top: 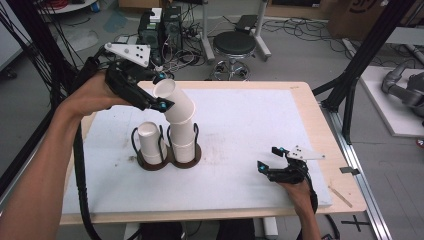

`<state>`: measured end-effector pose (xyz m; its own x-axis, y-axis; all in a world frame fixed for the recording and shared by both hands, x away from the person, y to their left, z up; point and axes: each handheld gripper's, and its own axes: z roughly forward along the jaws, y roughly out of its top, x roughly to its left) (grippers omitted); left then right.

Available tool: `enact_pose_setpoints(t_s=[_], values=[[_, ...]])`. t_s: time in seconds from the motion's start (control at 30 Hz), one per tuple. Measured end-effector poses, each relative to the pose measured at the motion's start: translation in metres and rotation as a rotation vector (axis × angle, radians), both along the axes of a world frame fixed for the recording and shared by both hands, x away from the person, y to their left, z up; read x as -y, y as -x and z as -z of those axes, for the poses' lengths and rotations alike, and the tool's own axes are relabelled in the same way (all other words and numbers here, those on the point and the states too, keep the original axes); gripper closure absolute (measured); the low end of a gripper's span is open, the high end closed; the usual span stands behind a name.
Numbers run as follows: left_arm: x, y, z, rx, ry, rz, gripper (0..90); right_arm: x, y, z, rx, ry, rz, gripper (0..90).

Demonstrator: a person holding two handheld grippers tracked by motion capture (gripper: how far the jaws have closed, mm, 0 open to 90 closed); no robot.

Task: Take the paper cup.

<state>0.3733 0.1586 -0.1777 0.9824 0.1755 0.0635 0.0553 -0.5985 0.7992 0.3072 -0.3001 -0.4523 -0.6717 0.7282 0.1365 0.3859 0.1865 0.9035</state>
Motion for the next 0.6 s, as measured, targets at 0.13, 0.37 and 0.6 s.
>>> enact_pose_setpoints(t_s=[0.13,0.37,0.6], values=[[-0.001,0.008,0.002,0.005,0.018,0.007,32.9,0.000,0.000,0.000,0.000,0.001,-0.001,13.1],[-0.005,0.015,0.012,-0.001,0.024,0.007,32.9,0.000,0.000,0.000,0.005,0.003,-0.001,13.1],[-0.010,0.022,0.020,0.003,0.041,0.004,32.9,0.000,0.000,0.000,0.001,0.002,-0.001,13.1]])
